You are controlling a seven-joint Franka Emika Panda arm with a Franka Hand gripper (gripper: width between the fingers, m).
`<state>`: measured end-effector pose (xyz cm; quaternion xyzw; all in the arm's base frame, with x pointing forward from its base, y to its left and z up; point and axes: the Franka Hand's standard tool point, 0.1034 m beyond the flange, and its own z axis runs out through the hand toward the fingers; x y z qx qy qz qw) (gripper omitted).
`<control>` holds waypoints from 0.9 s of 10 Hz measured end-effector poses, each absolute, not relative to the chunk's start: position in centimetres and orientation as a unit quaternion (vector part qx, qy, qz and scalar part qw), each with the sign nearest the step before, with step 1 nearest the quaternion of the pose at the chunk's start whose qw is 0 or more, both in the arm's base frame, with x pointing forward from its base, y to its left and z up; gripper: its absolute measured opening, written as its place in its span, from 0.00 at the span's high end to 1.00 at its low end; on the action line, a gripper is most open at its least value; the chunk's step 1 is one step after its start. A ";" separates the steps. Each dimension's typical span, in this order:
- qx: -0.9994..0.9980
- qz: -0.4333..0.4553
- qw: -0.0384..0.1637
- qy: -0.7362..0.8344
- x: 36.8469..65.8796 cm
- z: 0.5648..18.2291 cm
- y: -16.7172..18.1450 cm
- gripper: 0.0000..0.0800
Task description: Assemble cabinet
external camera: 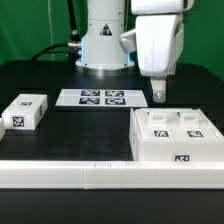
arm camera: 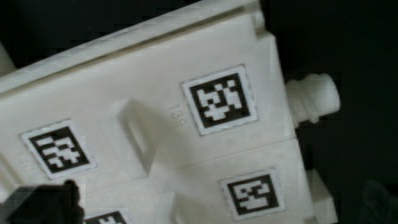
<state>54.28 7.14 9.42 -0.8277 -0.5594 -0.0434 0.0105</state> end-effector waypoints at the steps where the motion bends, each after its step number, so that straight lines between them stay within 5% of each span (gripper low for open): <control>1: -0.831 -0.043 0.011 -0.555 54.3 9.4 7.1 0.00; 9: -0.975 -0.055 0.048 -0.212 52.1 8.2 8.8 0.00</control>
Offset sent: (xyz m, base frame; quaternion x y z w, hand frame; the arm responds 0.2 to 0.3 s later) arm -0.0374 0.0000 -0.0178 -0.0517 0.0048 0.3033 0.9515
